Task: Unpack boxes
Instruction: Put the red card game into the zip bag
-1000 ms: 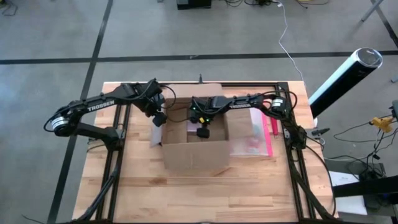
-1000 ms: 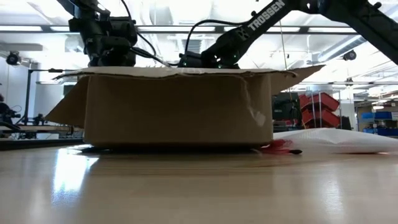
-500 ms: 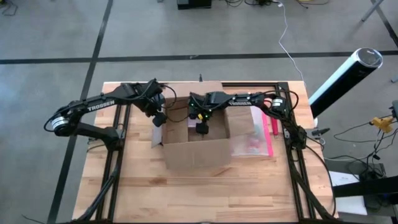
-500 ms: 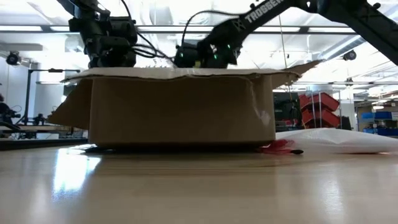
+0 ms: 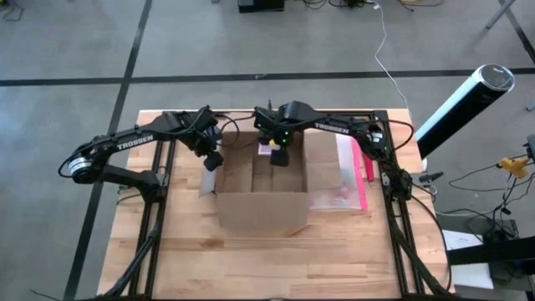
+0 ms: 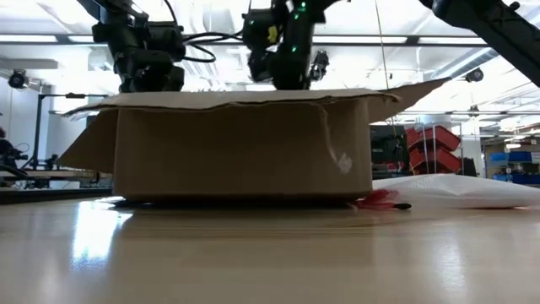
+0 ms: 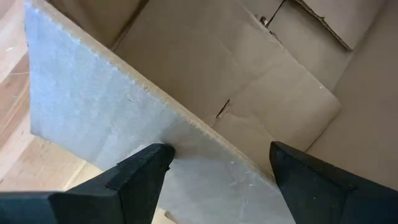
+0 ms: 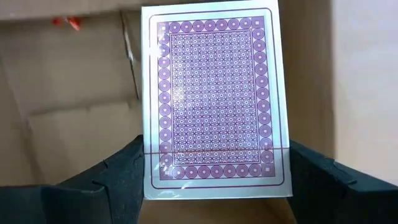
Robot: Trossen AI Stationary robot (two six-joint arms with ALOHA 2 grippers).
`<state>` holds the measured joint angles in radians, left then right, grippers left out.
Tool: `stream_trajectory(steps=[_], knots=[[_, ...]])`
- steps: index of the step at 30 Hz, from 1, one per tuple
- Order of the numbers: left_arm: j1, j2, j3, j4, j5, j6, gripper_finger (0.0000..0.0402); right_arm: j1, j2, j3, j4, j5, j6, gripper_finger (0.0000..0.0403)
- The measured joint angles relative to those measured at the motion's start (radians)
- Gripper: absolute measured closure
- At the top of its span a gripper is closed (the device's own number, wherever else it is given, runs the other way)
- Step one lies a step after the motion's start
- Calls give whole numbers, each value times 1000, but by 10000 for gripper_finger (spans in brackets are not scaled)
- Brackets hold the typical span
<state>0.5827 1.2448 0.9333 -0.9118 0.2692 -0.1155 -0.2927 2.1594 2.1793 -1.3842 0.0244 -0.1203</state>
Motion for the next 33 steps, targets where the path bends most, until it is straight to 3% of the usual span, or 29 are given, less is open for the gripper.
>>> stream_trajectory(steps=[11,16,24,30,33], knots=[[2,-29,0,-5,-31,98,129,-2,-164,-13,-122,65,196,118],[5,-68,0,-7,-67,123,129,-2,-262,-90,-137,94,259,118],[9,-133,79,-25,-228,177,129,9,-455,-372,-97,108,398,118],[8,-140,212,22,-226,244,129,50,-626,-644,51,106,527,118],[8,-128,264,96,-152,284,129,76,-705,-762,205,104,582,118]])
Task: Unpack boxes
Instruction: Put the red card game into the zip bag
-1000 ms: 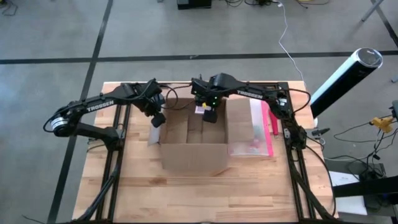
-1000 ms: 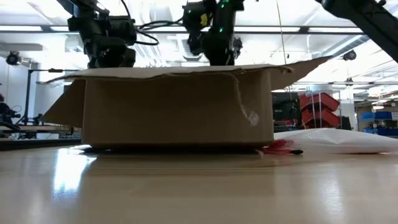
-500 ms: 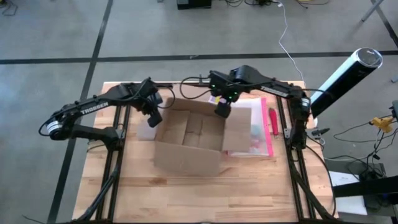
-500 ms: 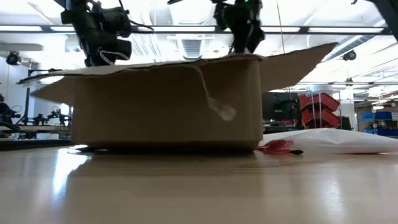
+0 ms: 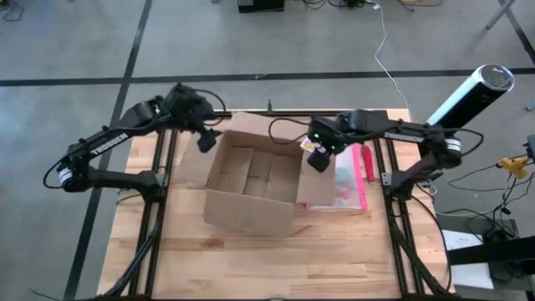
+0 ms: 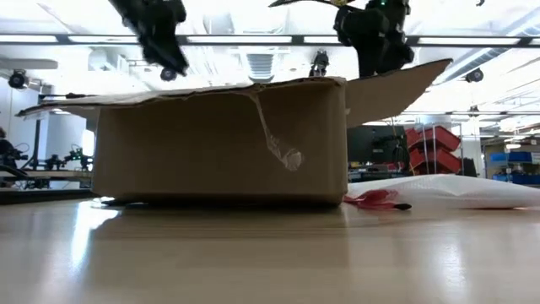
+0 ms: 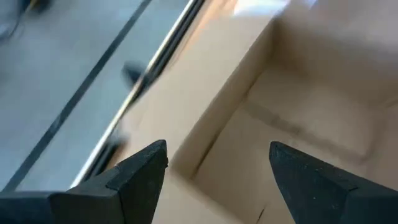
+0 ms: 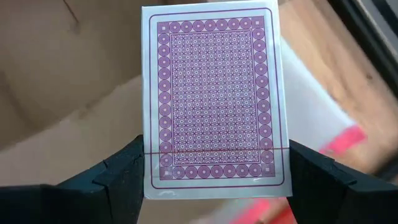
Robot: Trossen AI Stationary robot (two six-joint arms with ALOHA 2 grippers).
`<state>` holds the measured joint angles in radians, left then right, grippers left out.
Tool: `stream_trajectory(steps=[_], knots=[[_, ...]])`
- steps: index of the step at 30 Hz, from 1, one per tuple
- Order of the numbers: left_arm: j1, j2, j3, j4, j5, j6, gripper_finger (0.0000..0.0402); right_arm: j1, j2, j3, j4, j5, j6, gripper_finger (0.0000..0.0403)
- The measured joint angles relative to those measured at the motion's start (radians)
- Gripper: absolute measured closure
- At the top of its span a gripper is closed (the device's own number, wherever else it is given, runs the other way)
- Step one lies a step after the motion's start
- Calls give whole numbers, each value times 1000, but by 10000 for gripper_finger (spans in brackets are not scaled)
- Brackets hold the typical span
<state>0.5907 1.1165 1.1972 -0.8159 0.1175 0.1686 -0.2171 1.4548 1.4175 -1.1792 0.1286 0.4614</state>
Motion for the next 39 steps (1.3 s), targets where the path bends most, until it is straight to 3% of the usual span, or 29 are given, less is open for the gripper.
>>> stream_trajectory(steps=[6,13,18,28,35,39], knots=[[-1,55,33,270,318,-107,129,44,-78,-126,393,-32,74,118],[-2,145,18,489,531,-239,128,56,-77,-129,669,-31,78,118],[-3,208,18,633,693,-335,101,56,-74,-129,815,-31,61,118],[-5,312,18,766,772,-409,18,56,-74,-129,959,-23,51,118],[-23,388,17,1072,873,-626,11,56,-56,-129,996,-19,51,118],[-33,407,17,1120,874,-656,11,56,-47,-129,1012,-23,55,118]])
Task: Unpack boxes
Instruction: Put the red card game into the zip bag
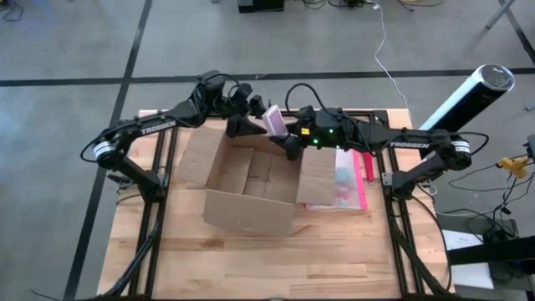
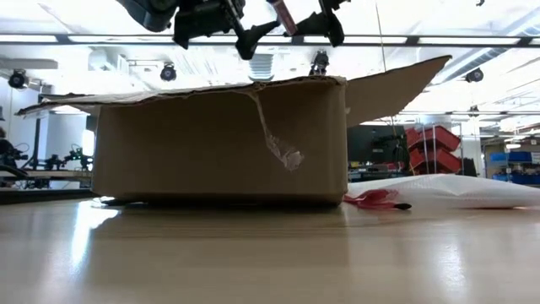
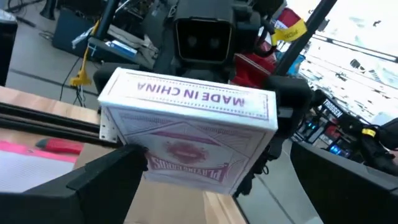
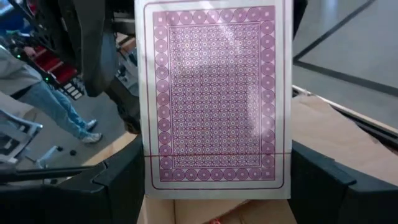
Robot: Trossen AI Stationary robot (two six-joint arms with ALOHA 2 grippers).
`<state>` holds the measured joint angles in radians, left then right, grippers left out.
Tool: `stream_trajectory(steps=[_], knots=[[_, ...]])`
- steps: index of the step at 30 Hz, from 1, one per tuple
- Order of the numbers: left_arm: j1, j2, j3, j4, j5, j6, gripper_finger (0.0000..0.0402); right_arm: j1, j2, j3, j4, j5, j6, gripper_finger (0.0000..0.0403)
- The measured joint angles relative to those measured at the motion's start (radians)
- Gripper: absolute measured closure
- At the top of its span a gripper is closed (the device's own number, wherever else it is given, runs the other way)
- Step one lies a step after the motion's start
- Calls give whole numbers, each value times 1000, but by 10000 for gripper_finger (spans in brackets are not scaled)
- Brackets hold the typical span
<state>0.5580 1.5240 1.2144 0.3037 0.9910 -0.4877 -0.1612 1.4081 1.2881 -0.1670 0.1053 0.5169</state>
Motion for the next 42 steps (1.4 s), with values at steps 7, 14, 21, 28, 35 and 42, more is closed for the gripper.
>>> stream_trajectory(steps=[7,14,21,28,35,42], knots=[[-4,9,0,-8,4,32,11,2,11,-1,27,-29,8,118],[-4,12,1,-97,-16,86,11,5,16,-1,46,-46,-4,118],[-6,12,0,-82,-11,87,11,5,18,-1,48,-74,-3,118],[-8,12,0,-54,8,87,12,5,18,-1,55,-84,-4,118],[-15,11,0,-18,27,87,47,4,23,0,87,-105,-3,118],[-26,11,0,-4,44,87,90,4,23,0,98,-113,-3,118]])
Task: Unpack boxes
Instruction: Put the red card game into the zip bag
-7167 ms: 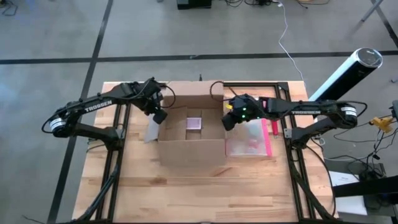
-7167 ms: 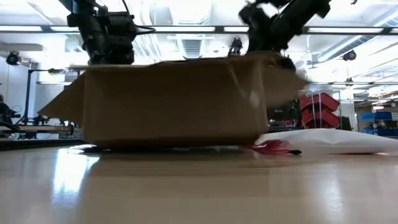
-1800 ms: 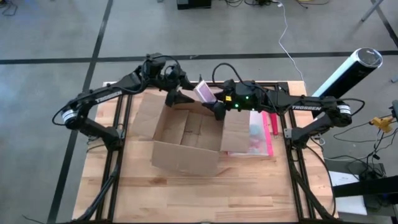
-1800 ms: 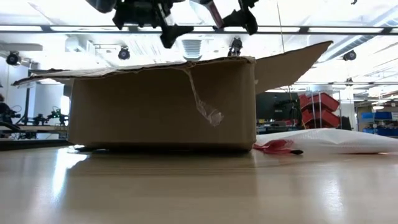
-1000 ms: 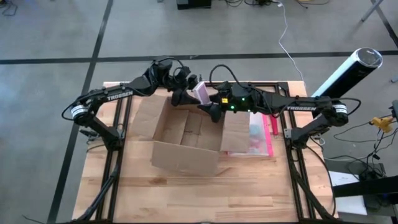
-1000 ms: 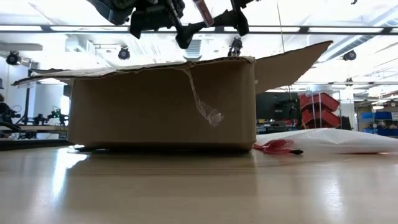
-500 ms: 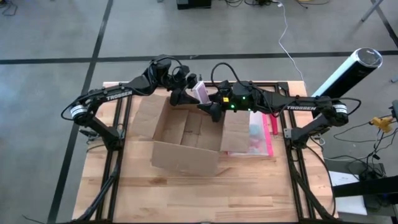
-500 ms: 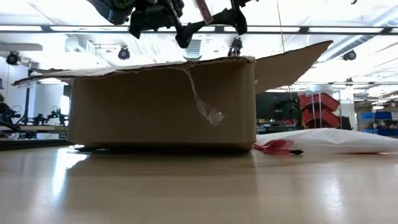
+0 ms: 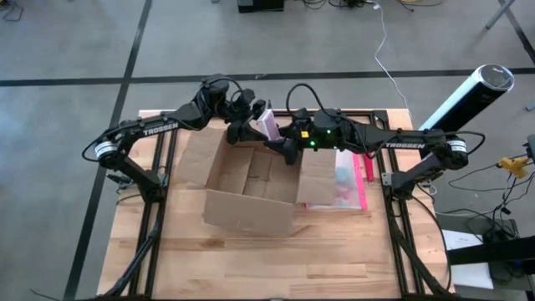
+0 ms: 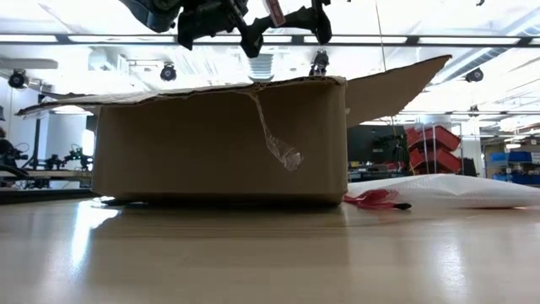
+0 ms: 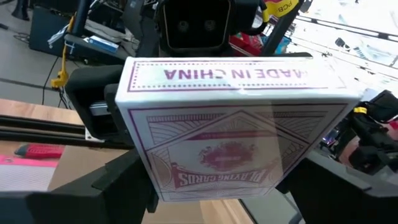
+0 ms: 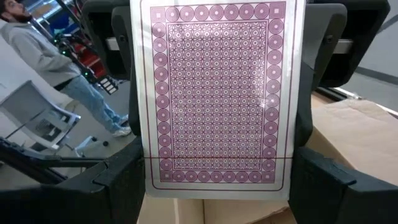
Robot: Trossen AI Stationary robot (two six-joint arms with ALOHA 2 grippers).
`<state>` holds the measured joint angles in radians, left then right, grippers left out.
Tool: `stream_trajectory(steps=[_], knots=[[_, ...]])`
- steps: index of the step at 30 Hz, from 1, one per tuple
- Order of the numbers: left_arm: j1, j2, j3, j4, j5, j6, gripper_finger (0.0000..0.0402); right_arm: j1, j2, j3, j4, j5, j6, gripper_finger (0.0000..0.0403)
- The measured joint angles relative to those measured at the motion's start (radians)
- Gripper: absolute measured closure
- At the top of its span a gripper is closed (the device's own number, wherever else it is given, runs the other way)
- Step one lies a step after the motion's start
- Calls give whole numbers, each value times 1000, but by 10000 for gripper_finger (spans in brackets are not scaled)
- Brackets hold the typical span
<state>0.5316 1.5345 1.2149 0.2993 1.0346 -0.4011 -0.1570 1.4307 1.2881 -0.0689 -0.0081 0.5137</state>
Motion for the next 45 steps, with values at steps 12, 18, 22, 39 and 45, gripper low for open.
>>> stream_trajectory(steps=[12,18,22,39,45], knots=[[4,-1,0,4,-4,0,92,0,-3,0,-8,0,0,81],[49,-15,0,-2,2,0,92,-1,-37,1,-79,4,-3,50],[88,-17,0,-13,7,0,92,-1,-84,1,-179,15,-16,62],[161,-31,0,-86,77,3,93,-3,-225,-56,-1139,272,268,167],[161,-31,0,-92,78,7,93,-3,-217,-213,-1012,141,305,213]])
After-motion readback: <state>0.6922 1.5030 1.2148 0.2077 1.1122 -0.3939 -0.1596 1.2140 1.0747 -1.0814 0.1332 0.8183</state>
